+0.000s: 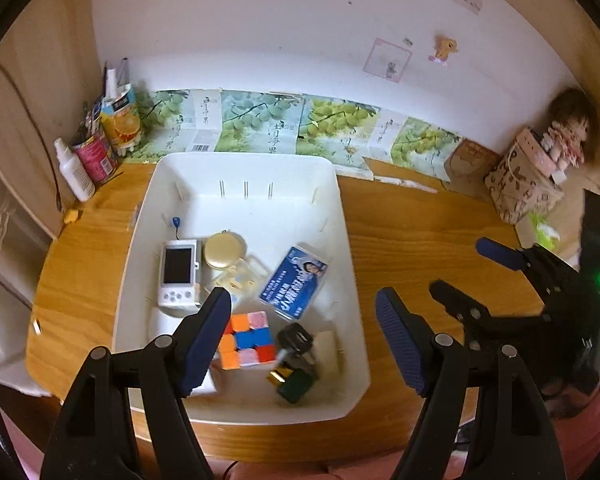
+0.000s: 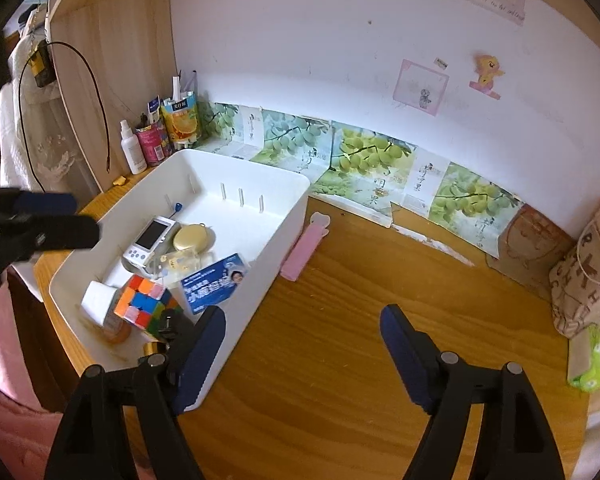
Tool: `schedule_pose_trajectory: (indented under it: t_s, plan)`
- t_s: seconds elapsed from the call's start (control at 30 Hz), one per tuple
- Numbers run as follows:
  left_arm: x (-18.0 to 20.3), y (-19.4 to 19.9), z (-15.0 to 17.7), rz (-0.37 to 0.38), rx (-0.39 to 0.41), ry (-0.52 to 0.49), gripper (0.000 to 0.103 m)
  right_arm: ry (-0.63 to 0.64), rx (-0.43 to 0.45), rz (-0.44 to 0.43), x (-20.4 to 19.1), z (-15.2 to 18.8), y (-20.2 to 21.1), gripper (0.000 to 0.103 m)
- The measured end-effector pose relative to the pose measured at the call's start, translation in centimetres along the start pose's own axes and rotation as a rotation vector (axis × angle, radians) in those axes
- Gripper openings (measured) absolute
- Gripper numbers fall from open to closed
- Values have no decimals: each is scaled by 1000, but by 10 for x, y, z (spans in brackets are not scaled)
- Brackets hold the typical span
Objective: Organize rigid objects
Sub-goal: 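Move the right tool toward the pink hair roller beside the tray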
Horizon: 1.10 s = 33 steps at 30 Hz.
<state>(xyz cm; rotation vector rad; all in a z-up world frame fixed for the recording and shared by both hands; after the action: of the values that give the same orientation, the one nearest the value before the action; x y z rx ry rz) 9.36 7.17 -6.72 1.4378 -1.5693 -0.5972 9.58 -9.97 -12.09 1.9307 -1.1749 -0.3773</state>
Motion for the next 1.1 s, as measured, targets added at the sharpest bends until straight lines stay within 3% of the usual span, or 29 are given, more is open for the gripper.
schedule_pose_trajectory:
  t_s: [0.4,0.57,0.73,1.1]
  plan:
    - [11,9,36,-133,81,133,78,-147,-46,-226,62,-16,-65,80]
    - [12,7,45,-216,92,174,78,-176,-127,-277,75,-18,-103,80]
    - [11,2,54,-267,70,216,78,-250,-204,-371,82,-12,-142,80]
    - [2,0,49,-342,97,301,78,-185,-206,-456,68,-17,-184,80]
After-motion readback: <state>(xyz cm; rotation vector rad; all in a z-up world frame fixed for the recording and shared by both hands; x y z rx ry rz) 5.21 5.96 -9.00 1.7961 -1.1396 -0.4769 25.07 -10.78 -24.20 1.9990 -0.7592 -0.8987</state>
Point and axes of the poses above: each gripper's, at about its wrist camera, not at the fingertips, and y roughly against the way its jaws point, x to its right, z to its underside, the point moved 5 cm from there along -y, roughly the way its jaws point, and after that the axes turned 14 degrees about y, right-handed, at the moved point
